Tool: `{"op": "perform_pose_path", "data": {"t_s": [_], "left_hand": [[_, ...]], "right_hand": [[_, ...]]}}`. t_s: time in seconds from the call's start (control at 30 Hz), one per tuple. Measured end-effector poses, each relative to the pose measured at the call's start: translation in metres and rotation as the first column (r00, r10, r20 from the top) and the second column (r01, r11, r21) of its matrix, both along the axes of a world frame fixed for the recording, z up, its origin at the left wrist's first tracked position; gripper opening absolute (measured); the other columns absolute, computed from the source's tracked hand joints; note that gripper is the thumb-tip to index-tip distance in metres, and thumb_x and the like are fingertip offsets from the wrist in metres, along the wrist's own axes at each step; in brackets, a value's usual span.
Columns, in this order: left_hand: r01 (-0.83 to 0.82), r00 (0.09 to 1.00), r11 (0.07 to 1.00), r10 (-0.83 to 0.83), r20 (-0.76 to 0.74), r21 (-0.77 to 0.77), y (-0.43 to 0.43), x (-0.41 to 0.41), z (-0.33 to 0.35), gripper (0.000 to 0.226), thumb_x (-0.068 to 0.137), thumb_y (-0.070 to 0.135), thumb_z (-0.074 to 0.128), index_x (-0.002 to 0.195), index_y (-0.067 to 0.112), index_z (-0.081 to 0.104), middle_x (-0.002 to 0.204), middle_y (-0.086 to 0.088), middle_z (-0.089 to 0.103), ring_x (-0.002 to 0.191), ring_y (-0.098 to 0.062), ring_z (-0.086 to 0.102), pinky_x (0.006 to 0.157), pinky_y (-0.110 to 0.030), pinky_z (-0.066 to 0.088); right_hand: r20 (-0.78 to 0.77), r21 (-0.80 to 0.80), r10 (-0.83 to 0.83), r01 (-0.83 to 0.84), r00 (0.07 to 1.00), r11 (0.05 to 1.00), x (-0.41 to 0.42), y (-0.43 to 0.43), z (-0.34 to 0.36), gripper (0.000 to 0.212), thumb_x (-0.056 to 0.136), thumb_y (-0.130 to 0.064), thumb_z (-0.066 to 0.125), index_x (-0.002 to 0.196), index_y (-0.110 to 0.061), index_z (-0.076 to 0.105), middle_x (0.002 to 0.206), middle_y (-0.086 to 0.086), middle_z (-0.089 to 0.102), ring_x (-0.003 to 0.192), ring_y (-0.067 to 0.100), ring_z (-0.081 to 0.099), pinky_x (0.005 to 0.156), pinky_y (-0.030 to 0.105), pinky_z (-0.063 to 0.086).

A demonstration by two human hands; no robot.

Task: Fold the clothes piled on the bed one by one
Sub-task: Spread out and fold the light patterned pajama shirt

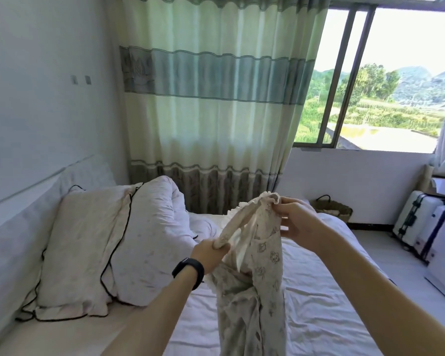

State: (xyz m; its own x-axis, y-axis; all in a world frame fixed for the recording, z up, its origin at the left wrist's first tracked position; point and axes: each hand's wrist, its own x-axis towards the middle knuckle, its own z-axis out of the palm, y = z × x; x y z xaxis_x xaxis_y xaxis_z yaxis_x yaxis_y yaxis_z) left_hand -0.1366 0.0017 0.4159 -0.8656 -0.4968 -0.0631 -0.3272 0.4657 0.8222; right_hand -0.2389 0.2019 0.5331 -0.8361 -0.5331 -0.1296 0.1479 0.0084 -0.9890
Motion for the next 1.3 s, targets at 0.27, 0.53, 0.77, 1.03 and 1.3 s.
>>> {"op": "perform_pose_path", "data": {"t_s": [0.27,0.53,0.77,1.03,1.3], "left_hand": [[0.200,0.964,0.966,-0.223,0.143,0.162,-0.029,0.012,0.056,0.019,0.082,0.042,0.078,0.086,0.025,0.071,0.063,0.015,0.063,0.056,-0.003,0.055,0.053,-0.017,0.039],[0.241,0.971,0.959,-0.236,-0.050,0.151,-0.045,-0.002,0.097,0.012,0.084,0.015,0.080,0.079,0.016,0.069,0.067,0.018,0.067,0.068,0.005,0.062,0.067,-0.005,0.044],[0.154,0.987,0.982,-0.148,0.064,-0.108,-0.074,0.017,0.089,0.037,0.065,0.035,0.092,0.074,0.024,0.059,0.067,0.015,0.060,0.071,0.000,0.057,0.065,-0.012,0.039],[0.101,0.994,0.987,-0.096,0.044,-0.122,-0.075,0.036,0.076,0.029,0.078,0.019,0.085,0.072,0.026,0.057,0.069,0.009,0.053,0.071,-0.006,0.051,0.064,-0.017,0.035],[-0.033,0.995,0.999,0.036,0.090,-0.036,-0.079,0.067,0.036,0.023,0.081,0.029,0.083,0.082,0.021,0.062,0.071,0.009,0.058,0.064,-0.006,0.052,0.048,-0.021,0.040]], "right_hand": [[0.020,0.223,-0.108,0.101,0.994,0.970,-0.008,0.037,-0.028,0.037,0.105,-0.045,0.052,0.110,-0.013,0.069,0.093,0.001,0.076,0.090,0.018,0.071,0.075,0.032,0.056],[-0.413,0.434,0.063,0.135,0.908,0.891,0.002,0.043,-0.049,0.006,0.100,-0.017,0.062,0.099,-0.012,0.060,0.099,0.006,0.062,0.082,0.016,0.061,0.065,0.027,0.051],[-0.265,0.605,0.154,0.040,0.952,0.795,-0.006,0.064,-0.057,0.008,0.099,-0.029,0.066,0.097,-0.023,0.070,0.093,0.003,0.066,0.079,0.014,0.063,0.053,0.021,0.050],[0.241,0.194,0.129,-0.178,0.962,0.965,-0.001,0.047,-0.068,0.020,0.103,-0.018,0.058,0.115,-0.006,0.067,0.098,0.010,0.074,0.083,0.020,0.071,0.074,0.035,0.059],[0.368,0.062,0.265,-0.308,0.891,0.949,0.016,0.038,-0.102,0.023,0.102,-0.023,0.057,0.101,-0.005,0.071,0.087,0.013,0.071,0.075,0.023,0.070,0.070,0.037,0.059]]}}
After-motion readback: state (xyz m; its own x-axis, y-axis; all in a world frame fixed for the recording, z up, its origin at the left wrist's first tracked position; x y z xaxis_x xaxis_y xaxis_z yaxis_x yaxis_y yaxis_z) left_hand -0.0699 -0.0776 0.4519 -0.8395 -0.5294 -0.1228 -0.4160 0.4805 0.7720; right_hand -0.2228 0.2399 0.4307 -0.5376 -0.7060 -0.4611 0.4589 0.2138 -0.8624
